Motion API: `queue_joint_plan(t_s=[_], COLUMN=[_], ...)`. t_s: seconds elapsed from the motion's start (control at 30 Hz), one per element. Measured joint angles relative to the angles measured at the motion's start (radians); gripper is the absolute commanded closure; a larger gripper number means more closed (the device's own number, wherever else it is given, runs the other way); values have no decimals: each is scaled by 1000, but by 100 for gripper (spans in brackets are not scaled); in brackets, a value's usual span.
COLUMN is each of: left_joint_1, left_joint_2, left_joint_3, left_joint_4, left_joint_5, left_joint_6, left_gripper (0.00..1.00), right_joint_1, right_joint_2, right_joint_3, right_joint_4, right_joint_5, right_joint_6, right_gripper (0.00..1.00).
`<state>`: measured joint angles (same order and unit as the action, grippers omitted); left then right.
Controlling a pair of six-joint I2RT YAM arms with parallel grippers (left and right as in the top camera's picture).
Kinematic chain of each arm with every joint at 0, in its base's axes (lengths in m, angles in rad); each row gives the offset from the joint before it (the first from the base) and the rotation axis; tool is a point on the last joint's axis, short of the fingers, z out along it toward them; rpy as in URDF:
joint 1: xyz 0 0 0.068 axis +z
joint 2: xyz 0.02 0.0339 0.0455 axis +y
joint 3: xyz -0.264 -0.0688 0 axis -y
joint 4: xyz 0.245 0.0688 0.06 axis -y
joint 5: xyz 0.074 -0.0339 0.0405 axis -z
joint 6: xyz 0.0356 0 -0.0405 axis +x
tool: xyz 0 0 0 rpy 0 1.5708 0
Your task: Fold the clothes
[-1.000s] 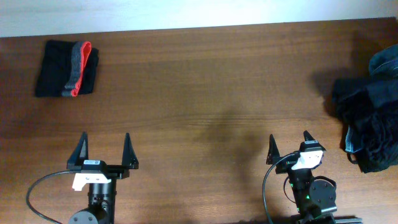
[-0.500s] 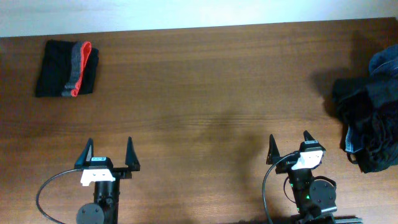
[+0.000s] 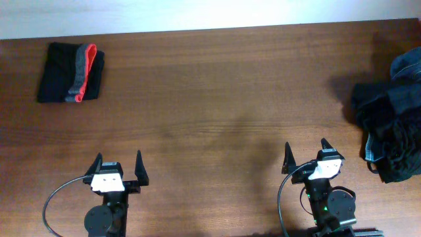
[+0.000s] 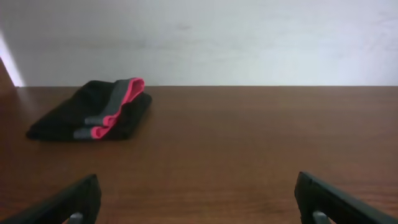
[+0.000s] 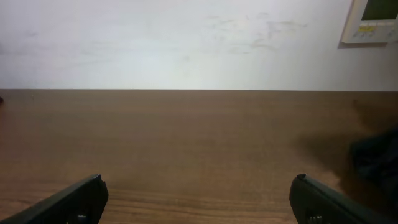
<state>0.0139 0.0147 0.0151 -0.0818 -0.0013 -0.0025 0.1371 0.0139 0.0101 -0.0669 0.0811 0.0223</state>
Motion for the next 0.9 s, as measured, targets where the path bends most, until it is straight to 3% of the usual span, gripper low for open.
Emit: queue_joint_plan(t_s=[0.9], left_joint_1=[0], left_joint_2=[0], left_joint_3=[0], left_joint_4=[0], left_joint_5=[-4], left_joint_6=[10], left_gripper=[1], right_joint_1=[0], right_joint_2=[0], right_joint_3=[0], right_joint_4=[0], right_joint_5=[0], right_joint_6=[0], right_gripper=[1])
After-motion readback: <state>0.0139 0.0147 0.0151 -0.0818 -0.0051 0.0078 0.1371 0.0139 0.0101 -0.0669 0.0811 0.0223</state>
